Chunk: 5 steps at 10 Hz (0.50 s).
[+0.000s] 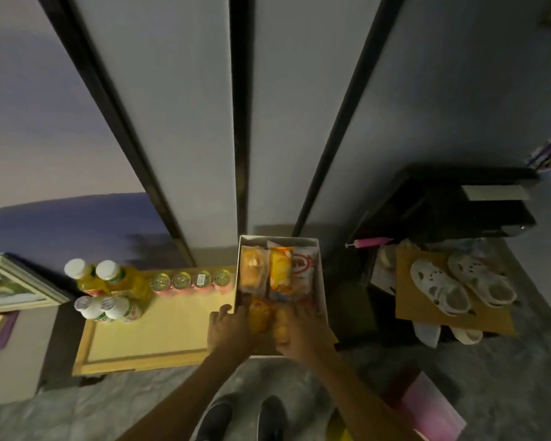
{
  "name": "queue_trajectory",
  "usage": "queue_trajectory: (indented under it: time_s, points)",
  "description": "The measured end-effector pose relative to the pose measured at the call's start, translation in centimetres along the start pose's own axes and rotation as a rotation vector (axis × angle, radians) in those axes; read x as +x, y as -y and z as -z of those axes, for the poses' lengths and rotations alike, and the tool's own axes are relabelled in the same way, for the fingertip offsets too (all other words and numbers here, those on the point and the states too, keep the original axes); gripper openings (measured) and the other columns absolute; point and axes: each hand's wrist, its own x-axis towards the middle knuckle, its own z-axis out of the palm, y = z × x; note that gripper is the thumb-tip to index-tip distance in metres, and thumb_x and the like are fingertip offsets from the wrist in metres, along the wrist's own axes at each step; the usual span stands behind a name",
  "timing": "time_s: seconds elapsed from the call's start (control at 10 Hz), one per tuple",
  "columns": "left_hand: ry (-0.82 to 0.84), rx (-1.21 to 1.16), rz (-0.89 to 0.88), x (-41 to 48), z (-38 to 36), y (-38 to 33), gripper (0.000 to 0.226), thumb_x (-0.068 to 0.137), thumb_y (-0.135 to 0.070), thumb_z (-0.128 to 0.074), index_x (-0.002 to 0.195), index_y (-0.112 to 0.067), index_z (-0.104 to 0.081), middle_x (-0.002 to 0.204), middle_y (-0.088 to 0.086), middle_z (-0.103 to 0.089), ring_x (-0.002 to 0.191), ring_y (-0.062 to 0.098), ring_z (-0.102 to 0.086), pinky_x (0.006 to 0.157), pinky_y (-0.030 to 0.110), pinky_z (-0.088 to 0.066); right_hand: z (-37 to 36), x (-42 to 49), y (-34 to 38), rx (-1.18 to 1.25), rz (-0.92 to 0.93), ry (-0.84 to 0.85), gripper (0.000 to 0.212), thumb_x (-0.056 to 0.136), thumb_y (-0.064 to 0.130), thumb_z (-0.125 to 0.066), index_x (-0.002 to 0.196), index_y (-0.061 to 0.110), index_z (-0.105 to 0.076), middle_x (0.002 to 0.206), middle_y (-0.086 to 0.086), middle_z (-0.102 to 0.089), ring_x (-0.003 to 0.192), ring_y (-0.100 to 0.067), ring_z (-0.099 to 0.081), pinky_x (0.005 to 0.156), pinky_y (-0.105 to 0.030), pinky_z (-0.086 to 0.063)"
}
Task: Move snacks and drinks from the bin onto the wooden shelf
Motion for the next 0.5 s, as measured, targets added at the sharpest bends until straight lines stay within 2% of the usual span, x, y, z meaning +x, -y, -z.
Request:
queue_trajectory:
  time_s: [0.2, 0.3, 0.4, 0.5]
  points:
    - [-0.007, 0.085, 0.045, 0.4, -3.2, -0.3, 0.057, 0.096, -0.064, -0.056, 0.136, -0.023, -0.054, 0.150, 0.004, -0.058, 0.150, 0.026, -0.038, 0.123, 0.047, -0.028, -3.1, 1.1, -1.0, -0.029, 0.037, -0.036, 0.102, 0.076, 0.070, -0.075, 0.158, 0.028, -0.030, 0.152, -0.007, -0.050, 0.139, -0.034, -0.050, 0.116, -0.049, -0.042]
    - [-0.062, 0.025, 0.060, -0.1, -3.9, -0.3, 0.064, 0.094, -0.073, -0.051, 0.133, -0.024, -0.057, 0.149, 0.004, -0.061, 0.150, 0.027, -0.042, 0.122, 0.046, -0.032, -2.7, 1.1, -1.7, 0.034, 0.069, -0.062, 0.098, 0.077, 0.081, -0.064, 0.156, 0.030, -0.036, 0.152, -0.004, -0.053, 0.138, -0.030, -0.052, 0.115, -0.046, -0.043]
    - [-0.114, -0.048, 0.053, -0.5, -3.4, -0.2, 0.080, 0.085, -0.086, -0.050, 0.135, -0.024, -0.056, 0.149, 0.005, -0.062, 0.150, 0.029, -0.043, 0.121, 0.047, -0.035, -2.1, 1.1, -2.4, 0.054, 0.116, -0.062, 0.092, 0.079, 0.079, -0.060, 0.155, 0.032, -0.036, 0.154, -0.001, -0.051, 0.141, -0.028, -0.049, 0.117, -0.044, -0.041]
    - [-0.152, -0.120, 0.006, -0.9, -2.3, 0.5, 0.073, 0.081, -0.083, -0.057, 0.128, -0.027, -0.057, 0.131, 0.004, -0.069, 0.130, 0.031, -0.059, 0.105, 0.045, -0.050, -1.6, 0.8, -2.4, 0.044, 0.159, -0.083, 0.078, 0.085, 0.067, -0.064, 0.151, 0.031, -0.042, 0.151, 0.001, -0.052, 0.137, -0.026, -0.052, 0.112, -0.042, -0.046]
